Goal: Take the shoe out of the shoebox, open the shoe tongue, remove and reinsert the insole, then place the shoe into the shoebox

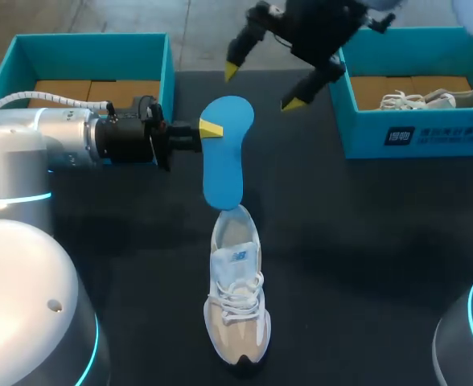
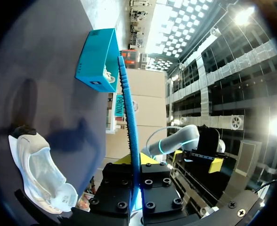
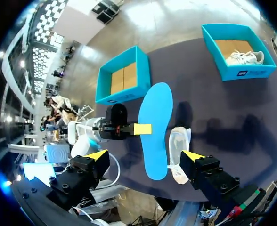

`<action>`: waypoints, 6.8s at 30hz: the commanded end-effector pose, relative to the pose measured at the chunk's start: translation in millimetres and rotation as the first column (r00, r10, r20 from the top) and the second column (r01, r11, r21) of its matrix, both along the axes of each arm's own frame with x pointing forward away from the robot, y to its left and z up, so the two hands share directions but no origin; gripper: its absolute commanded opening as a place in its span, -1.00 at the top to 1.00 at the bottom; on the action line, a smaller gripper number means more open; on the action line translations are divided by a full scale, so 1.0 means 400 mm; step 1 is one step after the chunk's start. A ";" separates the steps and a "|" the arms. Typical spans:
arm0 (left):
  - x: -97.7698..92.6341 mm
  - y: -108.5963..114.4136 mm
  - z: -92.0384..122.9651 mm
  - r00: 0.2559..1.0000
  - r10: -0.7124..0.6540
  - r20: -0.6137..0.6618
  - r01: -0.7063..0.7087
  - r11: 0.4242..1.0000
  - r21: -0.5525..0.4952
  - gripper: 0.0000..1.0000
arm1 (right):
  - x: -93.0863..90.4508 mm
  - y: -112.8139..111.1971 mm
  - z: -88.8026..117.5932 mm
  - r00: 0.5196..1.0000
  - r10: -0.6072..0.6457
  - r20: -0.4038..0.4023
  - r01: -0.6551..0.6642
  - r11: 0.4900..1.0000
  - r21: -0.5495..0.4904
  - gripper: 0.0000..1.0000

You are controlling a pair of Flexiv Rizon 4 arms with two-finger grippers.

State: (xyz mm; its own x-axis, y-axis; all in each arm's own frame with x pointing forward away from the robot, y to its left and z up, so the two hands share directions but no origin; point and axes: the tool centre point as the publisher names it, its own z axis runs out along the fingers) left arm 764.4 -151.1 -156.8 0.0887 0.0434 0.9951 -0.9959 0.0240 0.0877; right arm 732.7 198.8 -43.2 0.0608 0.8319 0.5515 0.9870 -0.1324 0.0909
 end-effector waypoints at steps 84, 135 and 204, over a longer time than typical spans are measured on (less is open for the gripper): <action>0.045 0.026 0.095 0.833 0.049 0.551 0.026 0.992 -0.127 1.00 | 0.062 -0.032 -0.115 0.991 -0.004 0.134 -0.111 0.536 0.837 -1.00; 0.058 0.028 0.136 -0.902 0.260 0.344 0.235 0.965 -0.115 1.00 | 0.062 -0.032 -0.115 0.991 -0.004 0.134 -0.111 0.536 0.837 -1.00; 0.078 -0.007 0.125 -0.966 0.253 -0.050 0.253 0.967 -0.005 1.00 | 0.062 -0.032 -0.115 0.991 -0.004 0.134 -0.111 0.536 0.837 -1.00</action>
